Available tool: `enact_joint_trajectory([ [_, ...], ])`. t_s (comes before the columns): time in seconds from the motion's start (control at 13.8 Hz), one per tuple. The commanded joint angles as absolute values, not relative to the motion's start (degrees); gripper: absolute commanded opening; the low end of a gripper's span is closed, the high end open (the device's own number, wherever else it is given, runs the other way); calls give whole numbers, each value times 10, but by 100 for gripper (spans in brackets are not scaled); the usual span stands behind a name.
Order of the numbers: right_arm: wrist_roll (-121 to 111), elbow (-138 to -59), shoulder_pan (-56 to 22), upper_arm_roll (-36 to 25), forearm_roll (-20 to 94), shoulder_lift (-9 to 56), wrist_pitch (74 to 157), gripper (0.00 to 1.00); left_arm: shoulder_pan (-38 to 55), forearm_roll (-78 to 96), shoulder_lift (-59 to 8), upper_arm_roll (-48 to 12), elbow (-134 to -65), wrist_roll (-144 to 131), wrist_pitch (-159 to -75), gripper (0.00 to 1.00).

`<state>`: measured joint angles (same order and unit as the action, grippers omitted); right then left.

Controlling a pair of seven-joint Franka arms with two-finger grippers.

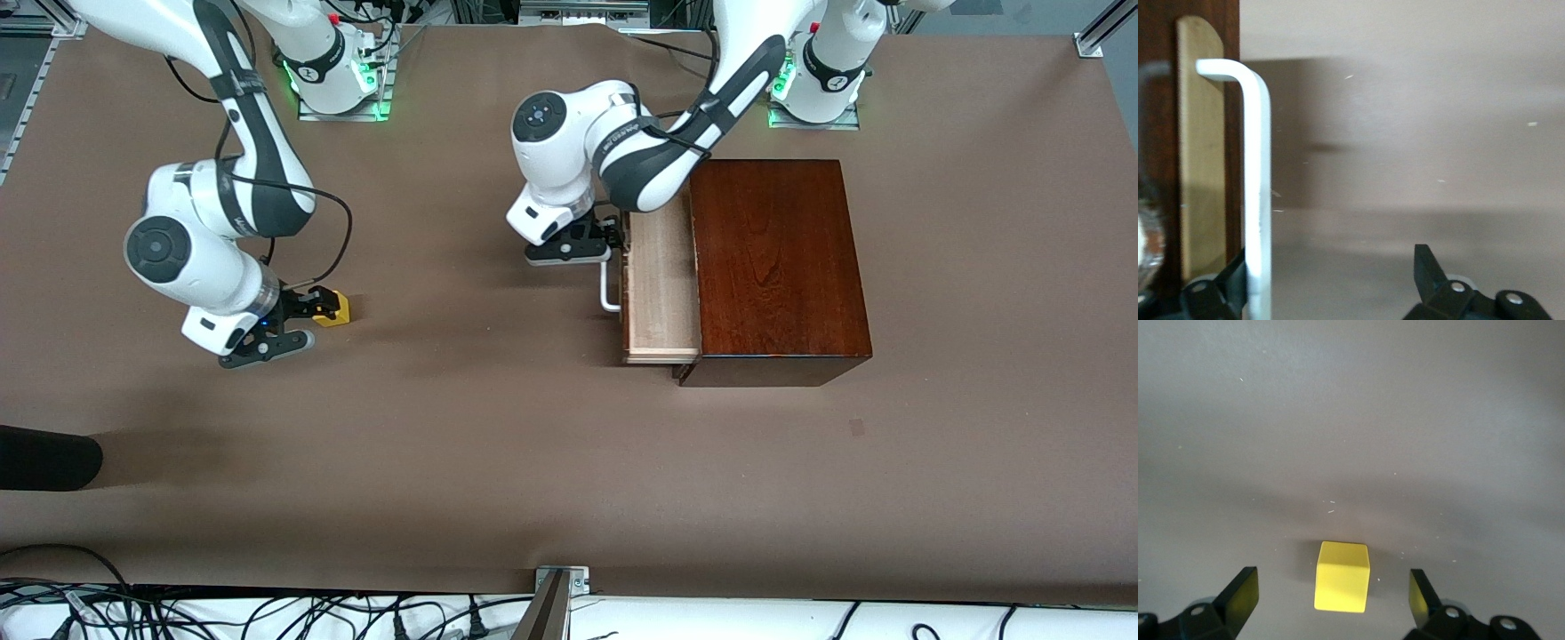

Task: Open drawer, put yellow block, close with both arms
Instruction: 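Grasp the yellow cube with the right gripper while the left gripper withdraws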

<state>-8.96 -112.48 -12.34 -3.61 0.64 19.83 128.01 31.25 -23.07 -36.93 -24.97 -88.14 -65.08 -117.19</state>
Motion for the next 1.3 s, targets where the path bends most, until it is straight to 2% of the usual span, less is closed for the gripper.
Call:
enact_joint_trajectory([
  [0.0,-95,-1157,-124,-36,18,204,1327,100,323,-218,-393,-250,-840,-652,-1175,100],
  [0.22,-89,-1206,-123,-37,19,210,1388,100,320,-218,-371,-250,-832,-617,-1106,100],
  [0.58,-87,-1255,-118,-39,19,226,1444,99,302,-217,-310,-250,-744,-515,-921,100],
  [0.72,-86,-1261,-118,-40,19,227,1446,93,259,-208,-268,-254,-740,-470,-897,100],
  [0.8,-86,-1261,-118,-40,19,227,1445,85,243,-208,-252,-253,-741,-436,-894,100],
  [1.16,-84,-1258,-117,-41,19,224,1439,14,136,-181,-181,-255,-737,-253,-871,100],
  [1.23,-85,-1254,-117,-41,19,218,1437,3,109,-160,-167,-254,-737,-244,-867,100],
])
